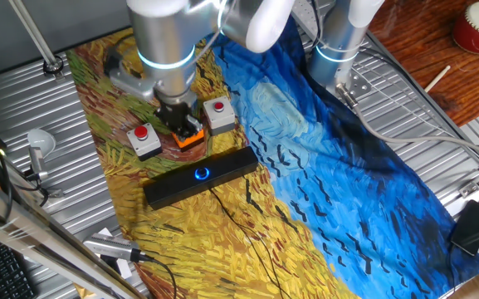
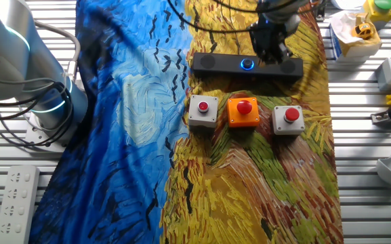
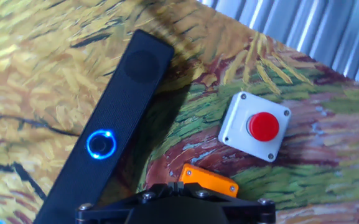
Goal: Turn the knob to decrease the volume of the speaker
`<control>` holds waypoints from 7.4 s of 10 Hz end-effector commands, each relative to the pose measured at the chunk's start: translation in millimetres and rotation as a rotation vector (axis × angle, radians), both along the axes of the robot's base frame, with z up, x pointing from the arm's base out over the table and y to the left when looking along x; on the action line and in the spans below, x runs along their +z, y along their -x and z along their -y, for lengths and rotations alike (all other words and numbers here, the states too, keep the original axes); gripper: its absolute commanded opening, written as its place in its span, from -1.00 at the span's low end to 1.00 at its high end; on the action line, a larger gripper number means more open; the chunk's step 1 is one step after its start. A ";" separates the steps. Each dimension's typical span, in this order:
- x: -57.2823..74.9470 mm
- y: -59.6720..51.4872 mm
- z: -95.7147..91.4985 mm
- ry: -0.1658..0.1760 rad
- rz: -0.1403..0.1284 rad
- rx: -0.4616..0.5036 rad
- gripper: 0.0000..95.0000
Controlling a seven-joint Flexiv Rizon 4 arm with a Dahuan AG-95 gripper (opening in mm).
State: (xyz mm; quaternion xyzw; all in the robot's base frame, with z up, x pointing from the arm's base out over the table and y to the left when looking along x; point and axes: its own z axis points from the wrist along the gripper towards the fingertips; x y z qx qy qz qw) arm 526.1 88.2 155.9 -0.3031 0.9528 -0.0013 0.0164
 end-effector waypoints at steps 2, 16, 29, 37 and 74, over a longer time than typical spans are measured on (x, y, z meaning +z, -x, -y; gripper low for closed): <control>-5.5 -1.8 -14.1 0.016 -0.002 0.170 -1.00; -10.2 -4.7 -23.8 0.006 0.005 0.425 -0.60; -21.1 -3.7 -41.4 0.026 0.001 0.450 0.20; -38.5 11.9 -53.6 -0.012 0.024 0.523 0.20; -79.6 8.7 -43.3 -0.005 -0.014 0.490 0.20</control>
